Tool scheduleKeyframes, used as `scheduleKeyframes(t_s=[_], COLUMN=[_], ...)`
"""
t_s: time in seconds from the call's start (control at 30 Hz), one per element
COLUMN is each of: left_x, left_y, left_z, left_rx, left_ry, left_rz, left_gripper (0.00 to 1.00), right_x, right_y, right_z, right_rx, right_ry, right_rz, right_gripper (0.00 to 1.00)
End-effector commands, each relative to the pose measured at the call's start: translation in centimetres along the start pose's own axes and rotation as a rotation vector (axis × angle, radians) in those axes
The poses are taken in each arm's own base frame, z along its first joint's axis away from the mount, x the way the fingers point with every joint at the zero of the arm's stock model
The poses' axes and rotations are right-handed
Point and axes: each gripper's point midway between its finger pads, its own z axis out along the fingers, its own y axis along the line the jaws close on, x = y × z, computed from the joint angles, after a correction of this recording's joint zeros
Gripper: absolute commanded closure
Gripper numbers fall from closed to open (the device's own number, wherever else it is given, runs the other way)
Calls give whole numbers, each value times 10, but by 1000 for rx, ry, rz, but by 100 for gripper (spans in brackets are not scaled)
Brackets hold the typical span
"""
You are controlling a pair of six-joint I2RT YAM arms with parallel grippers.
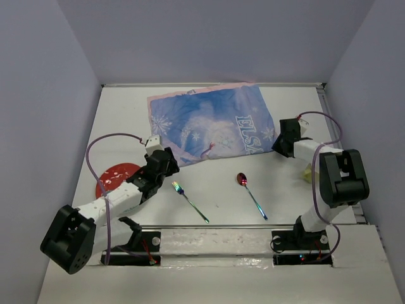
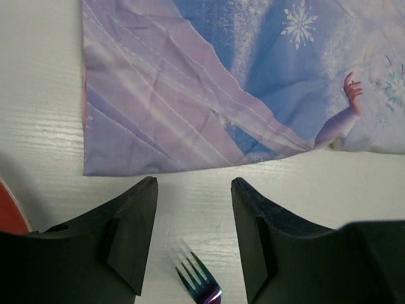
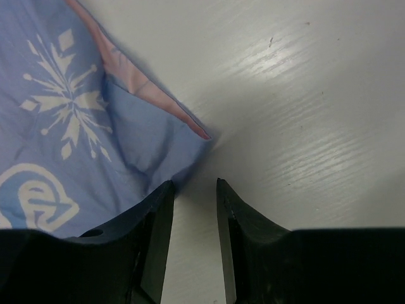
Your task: Set the dinner table for one person
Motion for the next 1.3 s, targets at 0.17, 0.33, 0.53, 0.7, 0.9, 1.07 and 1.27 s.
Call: scheduleKeyframes(t_s=[0.17, 0.33, 0.53, 0.7, 0.9, 1.07, 1.27], left_x=[-20, -23, -12, -8, 0, 4, 10], left_y=[7, 8, 13, 15, 21, 29, 35], left_z=[13, 14, 18, 11, 13, 23, 20], left_rx=[-103, -115, -132, -119, -119, -162, -182], left_ry=[-69, -83, -49, -39, -17, 10, 23], left_rz=[40, 43, 31, -13, -71, -56, -84], left_gripper=[40, 41, 36, 29, 26, 31, 32], right_x=[-12, -12, 10, 18, 32, 35, 34], right_y=[14, 2, -17, -27, -27, -32, -31], right_z=[9, -13, -35, -55, -61, -71, -78], right_rx=[-25, -41, -65, -103, -145, -170, -191], right_ry=[-44, -92, -84, -103, -76, -97, -106], right_rz=[117, 139, 122, 112, 116, 110, 117], right_gripper=[95, 100, 100, 100, 100, 100, 100])
